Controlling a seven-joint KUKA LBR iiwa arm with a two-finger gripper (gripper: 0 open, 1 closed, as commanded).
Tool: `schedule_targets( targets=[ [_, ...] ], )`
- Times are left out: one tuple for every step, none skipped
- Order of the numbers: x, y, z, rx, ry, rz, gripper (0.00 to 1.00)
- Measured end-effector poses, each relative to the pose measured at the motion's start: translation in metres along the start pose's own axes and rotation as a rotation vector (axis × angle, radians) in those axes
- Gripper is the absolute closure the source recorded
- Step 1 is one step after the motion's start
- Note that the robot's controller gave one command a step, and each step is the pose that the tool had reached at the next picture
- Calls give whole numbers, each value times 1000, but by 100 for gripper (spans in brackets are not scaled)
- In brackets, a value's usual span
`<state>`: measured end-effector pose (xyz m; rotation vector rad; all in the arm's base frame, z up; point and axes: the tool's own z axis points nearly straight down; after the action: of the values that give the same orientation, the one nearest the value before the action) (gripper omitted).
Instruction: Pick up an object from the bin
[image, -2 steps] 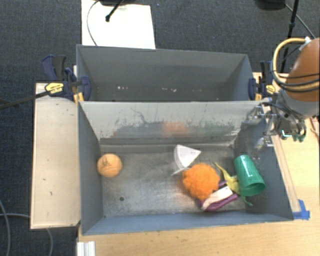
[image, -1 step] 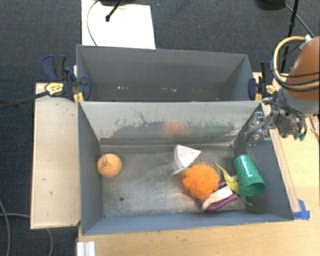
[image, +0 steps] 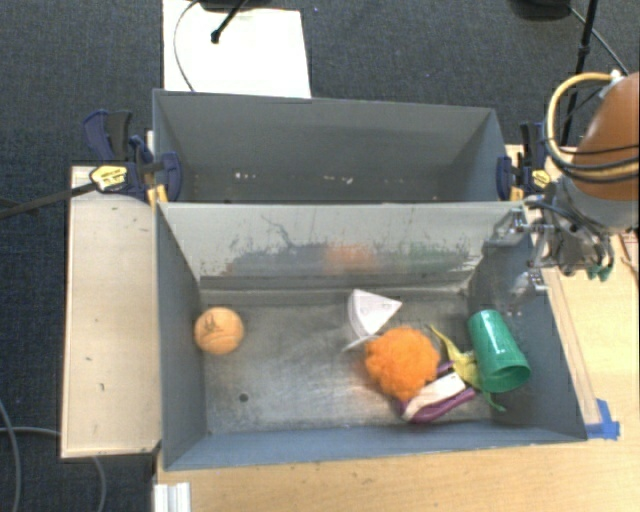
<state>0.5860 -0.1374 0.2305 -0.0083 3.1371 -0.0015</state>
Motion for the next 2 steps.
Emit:
schedule_targets(
  targets=[
    [0, 0, 0, 0, 0, 0, 0],
    [11, -3, 39, 1, -3, -86, 0]
  ],
)
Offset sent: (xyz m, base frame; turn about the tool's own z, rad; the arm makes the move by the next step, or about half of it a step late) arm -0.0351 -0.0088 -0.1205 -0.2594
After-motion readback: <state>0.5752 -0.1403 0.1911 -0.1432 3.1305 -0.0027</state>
